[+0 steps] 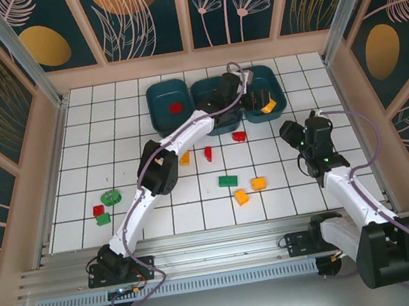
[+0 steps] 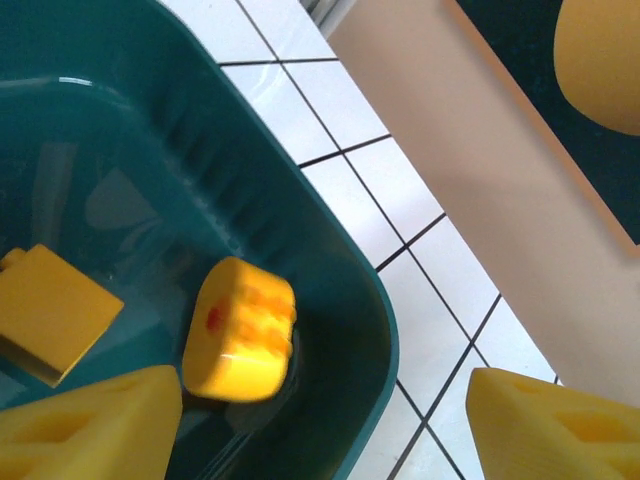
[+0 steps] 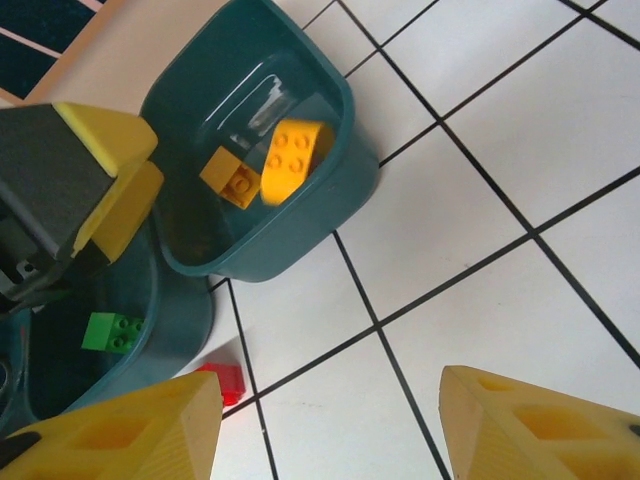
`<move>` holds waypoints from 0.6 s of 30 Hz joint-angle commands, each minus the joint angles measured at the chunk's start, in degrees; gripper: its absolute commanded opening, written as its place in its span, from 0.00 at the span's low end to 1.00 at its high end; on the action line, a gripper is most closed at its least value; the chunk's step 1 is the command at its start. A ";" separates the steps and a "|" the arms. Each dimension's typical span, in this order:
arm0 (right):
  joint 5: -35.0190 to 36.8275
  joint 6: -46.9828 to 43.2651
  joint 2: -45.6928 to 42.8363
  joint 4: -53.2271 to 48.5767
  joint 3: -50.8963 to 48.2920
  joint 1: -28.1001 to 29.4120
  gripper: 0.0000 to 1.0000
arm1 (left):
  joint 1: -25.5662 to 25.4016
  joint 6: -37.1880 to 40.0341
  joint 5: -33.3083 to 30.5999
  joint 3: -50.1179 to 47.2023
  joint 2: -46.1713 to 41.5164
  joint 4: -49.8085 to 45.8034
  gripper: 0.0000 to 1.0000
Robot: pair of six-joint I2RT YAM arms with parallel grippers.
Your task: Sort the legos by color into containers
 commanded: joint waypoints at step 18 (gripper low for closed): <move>7.38 -12.53 32.16 0.12 16.05 22.16 0.75 | 11.09 -18.59 -32.87 -111.22 -91.73 25.52 0.99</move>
